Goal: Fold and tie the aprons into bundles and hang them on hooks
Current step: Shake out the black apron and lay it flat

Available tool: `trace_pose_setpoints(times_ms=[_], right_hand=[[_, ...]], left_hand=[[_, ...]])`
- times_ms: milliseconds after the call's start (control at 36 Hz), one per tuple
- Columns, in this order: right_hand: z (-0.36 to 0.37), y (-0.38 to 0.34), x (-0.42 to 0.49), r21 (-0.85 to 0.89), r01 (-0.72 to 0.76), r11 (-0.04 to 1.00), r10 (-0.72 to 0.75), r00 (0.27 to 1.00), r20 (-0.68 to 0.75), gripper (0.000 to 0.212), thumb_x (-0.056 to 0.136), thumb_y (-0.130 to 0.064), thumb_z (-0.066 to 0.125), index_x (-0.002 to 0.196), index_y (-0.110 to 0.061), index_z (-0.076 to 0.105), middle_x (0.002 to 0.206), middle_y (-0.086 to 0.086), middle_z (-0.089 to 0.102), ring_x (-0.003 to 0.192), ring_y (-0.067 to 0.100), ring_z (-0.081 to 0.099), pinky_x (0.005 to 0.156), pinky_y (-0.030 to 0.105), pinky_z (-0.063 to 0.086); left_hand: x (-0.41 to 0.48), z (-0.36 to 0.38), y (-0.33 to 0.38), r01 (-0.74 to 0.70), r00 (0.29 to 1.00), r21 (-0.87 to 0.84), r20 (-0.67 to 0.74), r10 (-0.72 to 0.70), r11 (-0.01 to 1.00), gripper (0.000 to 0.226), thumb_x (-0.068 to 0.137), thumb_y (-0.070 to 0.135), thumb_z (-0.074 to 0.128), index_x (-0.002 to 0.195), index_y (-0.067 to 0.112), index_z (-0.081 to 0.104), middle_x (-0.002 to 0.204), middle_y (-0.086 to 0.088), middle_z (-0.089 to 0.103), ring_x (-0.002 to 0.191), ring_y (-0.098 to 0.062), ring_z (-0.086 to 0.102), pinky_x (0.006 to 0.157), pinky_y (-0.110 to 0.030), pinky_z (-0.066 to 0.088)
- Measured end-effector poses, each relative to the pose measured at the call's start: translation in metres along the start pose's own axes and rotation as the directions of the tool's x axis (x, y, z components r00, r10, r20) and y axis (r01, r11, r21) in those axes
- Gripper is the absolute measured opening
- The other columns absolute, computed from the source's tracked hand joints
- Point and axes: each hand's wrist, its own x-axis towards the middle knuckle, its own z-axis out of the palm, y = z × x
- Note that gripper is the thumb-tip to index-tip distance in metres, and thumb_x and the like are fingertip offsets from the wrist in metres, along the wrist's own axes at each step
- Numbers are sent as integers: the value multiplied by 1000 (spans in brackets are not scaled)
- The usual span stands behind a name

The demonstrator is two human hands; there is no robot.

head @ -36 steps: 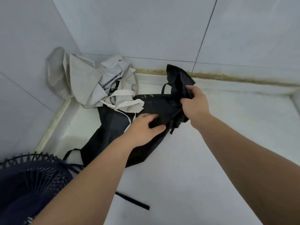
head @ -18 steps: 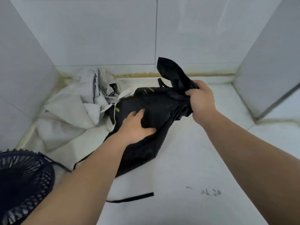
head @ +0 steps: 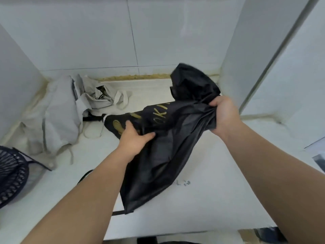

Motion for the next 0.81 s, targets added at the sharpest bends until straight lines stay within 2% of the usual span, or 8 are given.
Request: trace_pose_setpoints(times_ms=[83, 167, 250, 333, 417, 639, 722, 806], right_hand=[[-25, -3, -3, -459, 60, 887, -132, 983, -126, 17, 79, -5, 46, 94, -7, 55, 99, 14, 54, 84, 30, 57, 70, 36, 45], [-54, 3, -8, -909, -116, 401, -217, 952, -217, 73, 82, -17, 54, 146, -21, 21, 145, 18, 28, 129, 39, 35, 103, 48, 36], [-75, 11, -25, -994, 87, 64, -129, 989, 78, 91, 79, -24, 60, 151, -32, 3, 157, 8, 6, 141, 35, 16, 112, 52, 24], [-79, 24, -35, -937, 326, 127, 97, 936, 338, 97, 67, -23, 62, 151, -32, 14, 155, 3, 19, 138, 30, 28, 109, 47, 33], [-88, 32, -43, -923, 383, 28, 180, 906, 382, 88, 66, -24, 56, 147, -37, 26, 151, -6, 31, 137, 26, 33, 109, 46, 32], [-128, 35, -48, -940, 315, -134, 282, 921, 268, 48, 88, -2, 42, 135, -7, 49, 142, 6, 45, 129, 28, 43, 108, 38, 37], [-124, 35, -46, -948, 292, -130, 211, 942, 262, 44, 87, -7, 43, 131, -8, 50, 138, 5, 49, 126, 28, 45, 107, 42, 36], [-109, 36, -46, -932, 357, -69, 144, 928, 345, 47, 91, -17, 45, 138, -21, 46, 142, -3, 45, 130, 24, 42, 109, 42, 34]], left_hand=[[-25, 19, 10, -97, 995, 25, -36, 98, 995, 12, 89, 20, 65, 97, 28, 62, 100, 9, 65, 104, -18, 59, 87, -30, 45], [-50, 37, 22, -231, 973, 92, 19, 230, 969, 20, 95, 11, 54, 92, 26, 68, 91, 14, 64, 96, -13, 59, 86, -28, 45], [-81, 59, 26, -361, 932, 179, 91, 350, 915, 25, 94, 5, 54, 98, 22, 71, 95, 11, 63, 95, -8, 56, 91, -23, 43], [-99, 73, 22, -353, 909, 191, 302, 287, 916, 12, 90, 8, 60, 87, 7, 71, 79, 5, 63, 73, -3, 54, 76, -18, 43], [-118, 84, 9, -236, 865, 311, 499, 53, 920, 14, 84, 12, 66, 78, -1, 64, 67, 0, 53, 62, -9, 46, 62, -20, 38], [-144, 83, -8, -82, 747, 514, 599, -289, 854, 44, 76, 46, 72, 118, 36, 67, 120, 23, 60, 114, 1, 52, 101, -20, 34], [-145, 82, -9, 58, 814, 370, 520, -258, 927, 57, 61, 69, 69, 107, 36, 72, 118, 20, 64, 113, 0, 55, 97, -22, 38], [-139, 78, -8, 98, 948, 169, 282, -144, 981, 27, 81, 55, 65, 99, 34, 70, 112, 16, 66, 107, -5, 59, 85, -21, 40]])
